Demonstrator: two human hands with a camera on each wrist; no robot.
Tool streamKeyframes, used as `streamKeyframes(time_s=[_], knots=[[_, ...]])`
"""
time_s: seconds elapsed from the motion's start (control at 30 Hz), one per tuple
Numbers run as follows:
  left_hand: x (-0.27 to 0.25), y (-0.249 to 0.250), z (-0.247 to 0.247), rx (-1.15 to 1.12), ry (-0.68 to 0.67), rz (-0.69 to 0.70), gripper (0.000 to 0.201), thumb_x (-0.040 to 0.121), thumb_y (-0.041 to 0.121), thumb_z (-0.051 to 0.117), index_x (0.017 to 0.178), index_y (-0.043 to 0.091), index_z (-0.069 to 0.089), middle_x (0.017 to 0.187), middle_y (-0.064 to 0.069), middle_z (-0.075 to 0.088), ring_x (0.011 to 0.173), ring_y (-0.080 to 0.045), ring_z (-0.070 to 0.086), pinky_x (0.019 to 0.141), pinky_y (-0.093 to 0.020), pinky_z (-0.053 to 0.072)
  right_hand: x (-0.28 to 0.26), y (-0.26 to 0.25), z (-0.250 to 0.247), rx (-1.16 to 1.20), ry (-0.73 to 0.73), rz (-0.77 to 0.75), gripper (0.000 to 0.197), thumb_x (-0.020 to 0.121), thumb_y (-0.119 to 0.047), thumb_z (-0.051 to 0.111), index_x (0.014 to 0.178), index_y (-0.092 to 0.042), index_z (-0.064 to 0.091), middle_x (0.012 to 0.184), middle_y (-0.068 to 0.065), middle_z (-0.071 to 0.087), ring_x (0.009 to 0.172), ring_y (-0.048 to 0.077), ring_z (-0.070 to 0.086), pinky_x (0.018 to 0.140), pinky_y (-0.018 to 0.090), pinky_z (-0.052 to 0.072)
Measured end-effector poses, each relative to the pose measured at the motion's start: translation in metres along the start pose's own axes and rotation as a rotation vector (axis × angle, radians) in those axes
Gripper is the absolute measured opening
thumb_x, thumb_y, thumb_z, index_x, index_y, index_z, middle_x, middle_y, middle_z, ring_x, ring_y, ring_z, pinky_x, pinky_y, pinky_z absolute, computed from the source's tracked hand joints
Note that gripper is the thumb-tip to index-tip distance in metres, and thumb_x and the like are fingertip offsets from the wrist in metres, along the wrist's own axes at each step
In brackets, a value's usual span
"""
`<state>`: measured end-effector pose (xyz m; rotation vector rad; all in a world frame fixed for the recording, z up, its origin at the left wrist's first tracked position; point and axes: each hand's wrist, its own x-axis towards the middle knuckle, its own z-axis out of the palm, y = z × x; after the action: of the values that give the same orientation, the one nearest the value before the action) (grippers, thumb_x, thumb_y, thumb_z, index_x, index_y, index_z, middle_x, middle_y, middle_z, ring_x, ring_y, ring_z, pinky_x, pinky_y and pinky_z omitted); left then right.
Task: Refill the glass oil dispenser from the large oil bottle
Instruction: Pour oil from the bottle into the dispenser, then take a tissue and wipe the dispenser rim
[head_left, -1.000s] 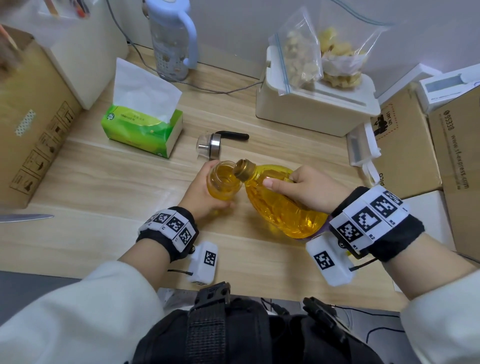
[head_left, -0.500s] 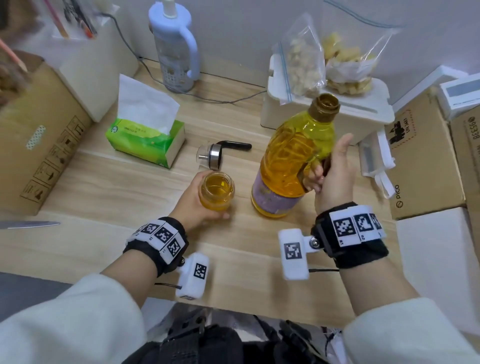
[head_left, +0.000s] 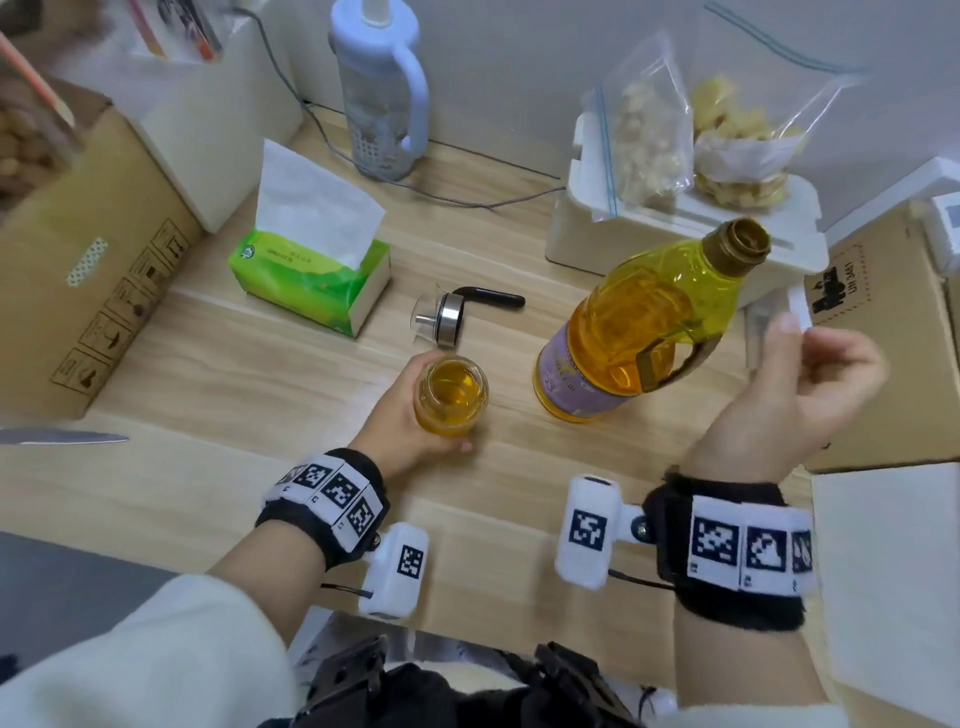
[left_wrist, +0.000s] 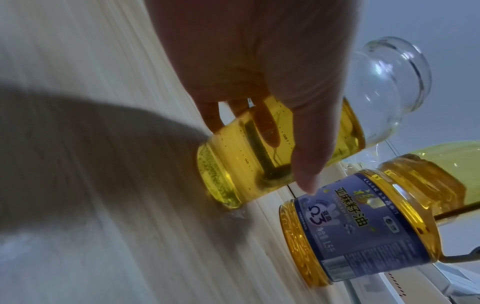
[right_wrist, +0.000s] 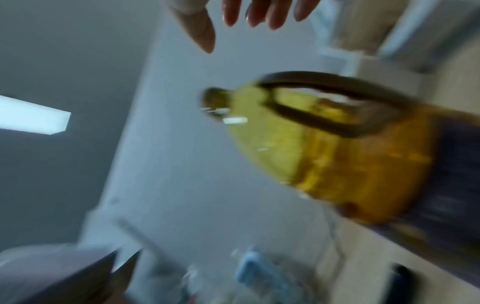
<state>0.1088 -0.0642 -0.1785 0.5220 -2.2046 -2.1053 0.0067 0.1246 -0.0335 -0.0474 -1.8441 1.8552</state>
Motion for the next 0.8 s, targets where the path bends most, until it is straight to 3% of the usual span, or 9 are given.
streamKeyframes(time_s=[0.1,0.2,0.27,0.37,0.43,0.5,0.6,0.67,0.8], knots=[[0.0,0.001,-0.004,0.003,-0.021,-0.037,0.086,0.051,-0.007,0.083,0.114,0.031,0.039,0.108,0.014,0.053,0.097,0.015,0.053,0.089,-0.006,0.039,-0.021,-0.055,0.049,0.117,-0.466,-0.157,0.019,0.081,-0.012,0.06,0.076,-0.024,0.046,0.07,-0.008,0.049,0.063,0.009,0.046,0.062,0.024,0.041],[-0.005,0.013,-0.006,-0.024,-0.049,-0.092,0.055,0.073,-0.001,0.069,0.105,0.036,0.044,0.102,0.013,0.052,0.102,-0.008,0.054,0.096,-0.023,0.042,-0.043,-0.077,0.137,-0.087,-1.152,0.039,0.022,0.081,-0.016,0.063,0.068,-0.023,0.047,0.065,-0.005,0.048,0.059,0.008,0.045,0.056,0.016,0.037],[-0.007,0.018,-0.016,0.065,-0.134,-0.072,0.04,0.08,-0.005,0.061,0.1,0.027,0.046,0.093,0.015,0.048,0.09,0.003,0.049,0.084,-0.011,0.042,-0.057,-0.058,0.194,-0.358,-1.379,0.115,0.02,0.081,-0.023,0.067,0.074,-0.023,0.048,0.075,-0.005,0.052,0.069,0.009,0.049,0.059,0.017,0.038],[-0.001,0.027,-0.061,0.084,-0.016,-0.013,0.039,0.075,-0.002,0.067,0.095,0.028,0.052,0.093,0.011,0.056,0.085,0.012,0.053,0.084,-0.013,0.046,-0.075,-0.006,0.253,-0.737,-1.404,0.045,0.05,0.073,-0.03,0.074,0.114,-0.018,0.047,0.119,0.005,0.053,0.11,0.021,0.052,0.092,0.032,0.044],[0.007,0.021,-0.1,-0.008,0.316,-0.03,0.044,0.07,-0.007,0.067,0.092,0.029,0.057,0.095,0.009,0.061,0.091,-0.007,0.058,0.094,-0.036,0.048,-0.082,0.02,0.269,-0.906,-1.359,-0.006,0.081,0.068,-0.03,0.078,0.134,-0.015,0.035,0.136,0.01,0.044,0.125,0.029,0.045,0.102,0.039,0.04],[0.02,0.015,-0.136,0.057,0.631,-0.007,0.045,0.067,-0.006,0.07,0.1,0.022,0.057,0.101,0.007,0.058,0.097,-0.014,0.056,0.095,-0.035,0.045,-0.082,0.037,0.275,-0.955,-1.344,0.071,0.087,0.067,-0.031,0.079,0.139,-0.015,0.031,0.135,0.012,0.048,0.124,0.032,0.047,0.1,0.04,0.042],[0.051,0.009,-0.175,0.232,0.643,0.013,0.084,0.056,0.005,0.084,0.129,0.014,0.042,0.126,-0.001,0.044,0.116,-0.011,0.043,0.101,-0.025,0.034,-0.086,0.05,0.277,-1.058,-1.482,0.102,0.051,0.076,-0.035,0.072,0.118,-0.013,0.054,0.117,0.009,0.061,0.112,0.031,0.055,0.089,0.032,0.043],[0.073,-0.002,-0.182,0.194,0.489,-0.052,0.105,0.051,0.009,0.087,0.138,0.014,0.029,0.141,-0.007,0.038,0.126,-0.012,0.036,0.107,-0.024,0.027,-0.09,0.053,0.275,-1.029,-1.518,0.073,0.019,0.081,-0.034,0.067,0.073,-0.021,0.055,0.081,0.001,0.058,0.084,0.022,0.053,0.065,0.024,0.037],[0.091,-0.021,-0.173,0.227,0.437,-0.124,0.104,0.044,0.031,0.09,0.133,0.022,0.036,0.134,-0.005,0.049,0.12,-0.018,0.049,0.106,-0.039,0.039,-0.087,0.018,0.282,-0.321,-1.244,0.161,0.03,0.091,-0.016,0.054,0.065,-0.028,0.048,0.064,-0.009,0.051,0.058,0.0,0.048,0.055,0.018,0.036]])
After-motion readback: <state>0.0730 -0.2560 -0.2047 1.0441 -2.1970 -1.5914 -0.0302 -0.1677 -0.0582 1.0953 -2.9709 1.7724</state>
